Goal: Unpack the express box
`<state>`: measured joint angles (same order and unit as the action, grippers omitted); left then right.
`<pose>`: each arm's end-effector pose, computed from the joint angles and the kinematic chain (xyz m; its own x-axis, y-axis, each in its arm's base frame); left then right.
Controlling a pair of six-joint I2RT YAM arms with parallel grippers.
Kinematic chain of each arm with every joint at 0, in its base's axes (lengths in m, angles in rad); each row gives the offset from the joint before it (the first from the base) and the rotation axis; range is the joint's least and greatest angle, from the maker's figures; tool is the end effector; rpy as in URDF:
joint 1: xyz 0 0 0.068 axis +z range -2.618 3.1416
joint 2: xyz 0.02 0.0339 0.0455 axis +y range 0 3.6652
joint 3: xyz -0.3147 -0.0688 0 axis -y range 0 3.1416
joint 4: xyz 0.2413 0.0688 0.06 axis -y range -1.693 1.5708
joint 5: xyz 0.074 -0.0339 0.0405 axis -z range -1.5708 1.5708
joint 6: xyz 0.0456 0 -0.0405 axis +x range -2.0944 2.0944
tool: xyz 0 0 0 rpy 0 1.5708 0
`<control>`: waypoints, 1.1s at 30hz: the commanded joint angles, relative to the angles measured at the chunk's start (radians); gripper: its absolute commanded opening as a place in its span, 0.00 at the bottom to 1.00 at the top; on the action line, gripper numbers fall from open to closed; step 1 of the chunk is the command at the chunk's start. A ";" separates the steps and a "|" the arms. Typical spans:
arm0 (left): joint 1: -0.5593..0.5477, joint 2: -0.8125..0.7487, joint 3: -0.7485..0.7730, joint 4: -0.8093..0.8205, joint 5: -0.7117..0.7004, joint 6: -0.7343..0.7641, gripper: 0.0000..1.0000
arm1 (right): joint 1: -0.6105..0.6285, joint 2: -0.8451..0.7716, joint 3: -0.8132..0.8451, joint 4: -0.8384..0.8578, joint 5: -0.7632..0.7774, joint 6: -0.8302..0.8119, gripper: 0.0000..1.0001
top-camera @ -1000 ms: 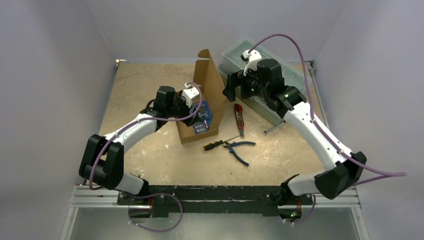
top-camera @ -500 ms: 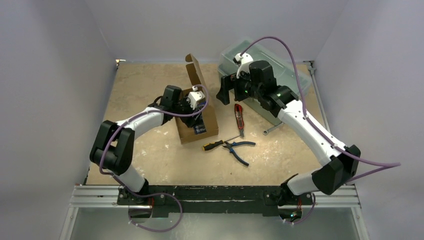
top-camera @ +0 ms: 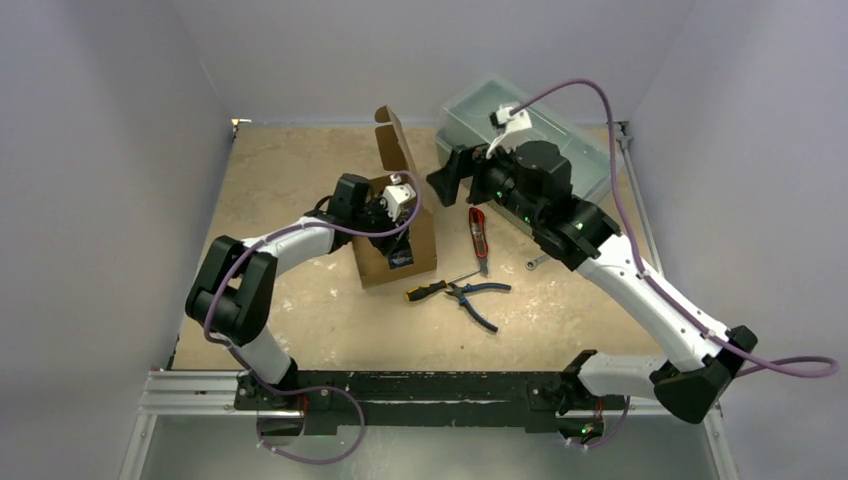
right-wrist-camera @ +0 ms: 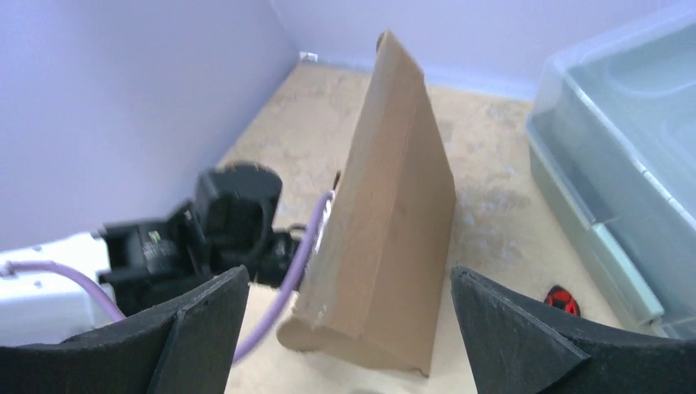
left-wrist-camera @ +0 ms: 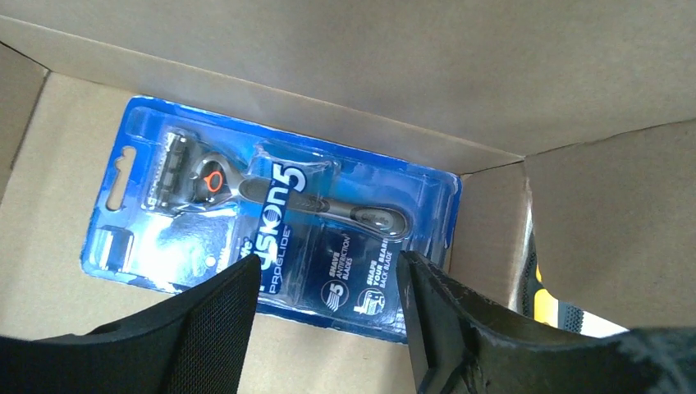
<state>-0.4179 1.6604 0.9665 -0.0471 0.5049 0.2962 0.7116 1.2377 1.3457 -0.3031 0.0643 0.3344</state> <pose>0.3165 -0.1647 0.2418 -0.3912 0.4532 -0.8010 0.8318 0.5466 -0.0970 0.2047 0.1726 0.4734 -0.3369 0.1420 -0.9308 -0.5223 0.7943 0.3102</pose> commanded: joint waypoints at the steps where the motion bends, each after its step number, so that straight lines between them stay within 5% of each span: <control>1: -0.016 0.009 0.007 0.032 0.004 -0.005 0.61 | -0.001 0.041 0.156 0.041 0.121 0.072 0.93; 11: -0.056 -0.013 0.006 0.032 -0.069 0.007 0.55 | 0.004 0.417 0.563 -0.209 0.166 -0.018 0.83; 20: -0.070 -0.008 0.021 0.025 -0.076 0.005 0.54 | 0.009 0.602 0.730 -0.341 0.252 -0.101 0.70; 26: -0.068 -0.007 0.051 -0.040 -0.076 0.026 0.64 | 0.011 0.604 0.727 -0.366 0.305 -0.125 0.41; 31: -0.038 -0.005 0.068 -0.100 0.015 0.120 0.72 | -0.006 0.556 0.654 -0.333 0.163 -0.168 0.08; 33: -0.003 -0.014 0.055 -0.086 0.048 0.136 0.74 | -0.031 0.552 0.646 -0.334 0.087 -0.170 0.02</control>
<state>-0.4721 1.6707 1.0019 -0.1215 0.4591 0.3584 0.7113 1.8545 2.0117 -0.6582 0.2859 0.1986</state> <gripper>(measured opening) 0.724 0.077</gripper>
